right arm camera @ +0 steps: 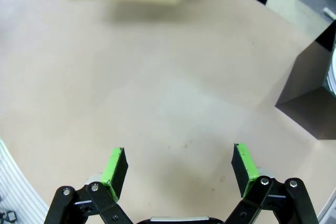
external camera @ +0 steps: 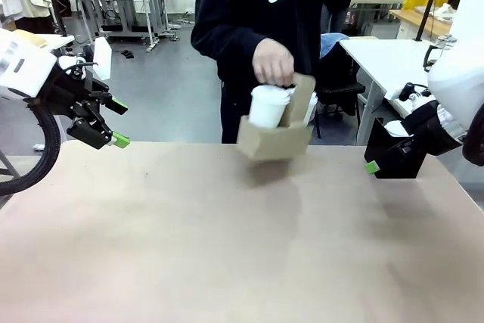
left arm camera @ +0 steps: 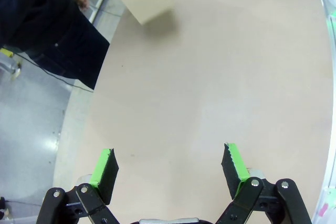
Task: Pour a drink into a cup and package it in a carrier.
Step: Insert the held 600 ml Paper Cup into the Cup Carrier.
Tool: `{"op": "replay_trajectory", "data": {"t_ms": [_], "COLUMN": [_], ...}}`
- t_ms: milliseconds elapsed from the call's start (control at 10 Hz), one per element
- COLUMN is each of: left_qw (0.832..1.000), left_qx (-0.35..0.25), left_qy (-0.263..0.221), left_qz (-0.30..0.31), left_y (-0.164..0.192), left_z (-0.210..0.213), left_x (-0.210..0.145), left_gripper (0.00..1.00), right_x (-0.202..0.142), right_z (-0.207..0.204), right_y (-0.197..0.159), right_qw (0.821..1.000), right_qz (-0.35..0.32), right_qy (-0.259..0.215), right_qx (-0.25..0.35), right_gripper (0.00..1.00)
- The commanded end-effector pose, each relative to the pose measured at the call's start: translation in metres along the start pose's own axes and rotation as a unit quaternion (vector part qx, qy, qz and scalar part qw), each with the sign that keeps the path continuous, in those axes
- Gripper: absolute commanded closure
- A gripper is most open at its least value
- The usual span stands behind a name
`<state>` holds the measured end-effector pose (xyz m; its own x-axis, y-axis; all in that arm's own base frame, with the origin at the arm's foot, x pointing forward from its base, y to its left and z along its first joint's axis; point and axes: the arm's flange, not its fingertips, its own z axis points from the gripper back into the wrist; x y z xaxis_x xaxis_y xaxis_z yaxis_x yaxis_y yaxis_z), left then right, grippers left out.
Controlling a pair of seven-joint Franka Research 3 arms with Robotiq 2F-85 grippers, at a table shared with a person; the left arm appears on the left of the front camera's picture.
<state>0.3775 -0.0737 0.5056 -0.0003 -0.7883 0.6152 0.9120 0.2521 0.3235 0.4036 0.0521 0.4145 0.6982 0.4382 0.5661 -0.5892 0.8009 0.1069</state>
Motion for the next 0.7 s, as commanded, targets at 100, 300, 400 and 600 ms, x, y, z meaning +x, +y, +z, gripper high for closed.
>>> {"op": "replay_trajectory", "data": {"t_ms": [100,300,400,600], "left_qw": [1.0,1.0,1.0,1.0], "left_qx": [-0.002,-0.002,-0.002,-0.002], "left_qy": [-0.008,-0.008,-0.008,-0.008], "left_qz": [0.009,0.009,0.009,0.009], "left_y": [-0.0012,-0.0012,-0.0012,-0.0012], "left_z": [0.0002,0.0002,0.0002,0.0002], "left_x": [0.0011,0.0011,0.0011,0.0011], "left_gripper": [0.0,0.0,0.0,0.0], "right_x": [0.0006,0.0006,0.0006,0.0006], "right_z": [-0.0001,-0.0001,-0.0001,-0.0001], "right_y": [0.0008,0.0008,0.0008,0.0008], "right_qw": [1.0,1.0,1.0,1.0], "right_qz": [0.0,0.0,0.0,0.0], "right_qy": [0.0,0.0,0.0,0.0], "right_qx": [-0.001,-0.001,-0.001,-0.001], "right_gripper": [0.0,0.0,0.0,0.0]}}
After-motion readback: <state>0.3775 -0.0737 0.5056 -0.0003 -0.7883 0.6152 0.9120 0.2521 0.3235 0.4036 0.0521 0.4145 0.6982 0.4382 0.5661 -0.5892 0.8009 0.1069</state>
